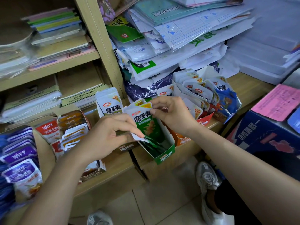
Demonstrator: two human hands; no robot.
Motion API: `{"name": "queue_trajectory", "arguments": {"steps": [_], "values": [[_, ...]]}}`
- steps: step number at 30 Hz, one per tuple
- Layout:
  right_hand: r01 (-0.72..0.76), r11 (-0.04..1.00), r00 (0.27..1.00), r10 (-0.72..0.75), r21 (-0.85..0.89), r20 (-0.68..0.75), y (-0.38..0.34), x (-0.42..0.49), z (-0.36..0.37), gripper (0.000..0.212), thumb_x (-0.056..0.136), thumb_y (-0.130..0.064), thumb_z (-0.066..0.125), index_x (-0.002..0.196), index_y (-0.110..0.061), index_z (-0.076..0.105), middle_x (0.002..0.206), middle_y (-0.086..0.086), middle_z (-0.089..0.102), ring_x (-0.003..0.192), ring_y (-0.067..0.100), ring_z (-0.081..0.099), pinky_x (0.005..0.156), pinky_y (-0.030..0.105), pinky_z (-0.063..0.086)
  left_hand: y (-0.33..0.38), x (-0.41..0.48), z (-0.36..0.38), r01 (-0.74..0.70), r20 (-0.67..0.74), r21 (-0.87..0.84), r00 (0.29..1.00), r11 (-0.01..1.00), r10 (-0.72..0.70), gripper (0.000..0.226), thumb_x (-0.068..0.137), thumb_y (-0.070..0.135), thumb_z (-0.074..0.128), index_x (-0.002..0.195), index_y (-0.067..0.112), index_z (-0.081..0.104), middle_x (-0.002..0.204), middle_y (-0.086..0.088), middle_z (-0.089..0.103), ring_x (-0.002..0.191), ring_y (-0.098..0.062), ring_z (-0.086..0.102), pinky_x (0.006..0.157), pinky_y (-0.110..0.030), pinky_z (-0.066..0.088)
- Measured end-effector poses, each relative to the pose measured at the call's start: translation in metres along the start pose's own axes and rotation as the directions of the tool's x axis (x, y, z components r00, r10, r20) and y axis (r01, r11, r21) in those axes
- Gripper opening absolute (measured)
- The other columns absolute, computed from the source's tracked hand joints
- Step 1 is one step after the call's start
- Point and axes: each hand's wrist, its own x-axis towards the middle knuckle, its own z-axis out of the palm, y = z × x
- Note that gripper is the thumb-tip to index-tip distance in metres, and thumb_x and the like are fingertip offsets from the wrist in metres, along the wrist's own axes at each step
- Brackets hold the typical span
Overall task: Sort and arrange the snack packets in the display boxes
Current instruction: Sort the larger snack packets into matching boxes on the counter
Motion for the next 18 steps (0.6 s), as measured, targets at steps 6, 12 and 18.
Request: {"name": "queue_trajectory", "arguments": {"steps": [6, 12, 18], "values": [[0.001, 0.997, 0.995, -0.008, -0.073, -0.101, -0.004, -0.009, -0.008, 0.030, 0.096, -0.010, 0.064, 0.124, -0.019, 0.070, 0.112, -0.004, 0.071, 0.108, 0.004, 0.063, 0.091, 0.033, 0.056, -0.007, -0.003, 0.015, 0.015, -0.247, 0.028, 0.969, 1.000, -0.008, 0.014, 0.082, 0.025, 0.072, 0.093, 0.024, 0.080, 0.089, 0.010, 0.072, 0.091, -0.013, 0.068, 0.081, -0.020, 0.051], [-0.006, 0.996, 0.986, 0.021, -0.090, 0.166, -0.006, -0.036, -0.008, 0.029, 0.086, -0.027, 0.079, 0.111, -0.013, 0.074, 0.092, -0.001, 0.075, 0.081, 0.010, 0.069, 0.068, 0.022, 0.054, 0.001, 0.012, 0.035, 0.032, -0.500, -0.002, 0.866, 0.999, -0.029, 0.020, 0.079, 0.019, 0.083, 0.090, 0.034, 0.075, 0.083, 0.016, 0.072, 0.070, -0.005, 0.063, 0.063, -0.013, 0.046], [0.024, 0.973, 0.994, 0.002, -0.228, 0.114, 0.008, -0.032, -0.004, 0.012, 0.092, -0.021, 0.073, 0.085, -0.011, 0.073, 0.073, -0.001, 0.072, 0.068, 0.007, 0.065, 0.060, 0.037, 0.053, 0.013, 0.026, 0.040, 0.026, -0.573, -0.073, 0.817, 0.997, -0.063, 0.030, 0.085, 0.015, 0.080, 0.099, 0.039, 0.070, 0.093, 0.024, 0.072, 0.069, -0.009, 0.060, 0.063, -0.013, 0.044]]}}
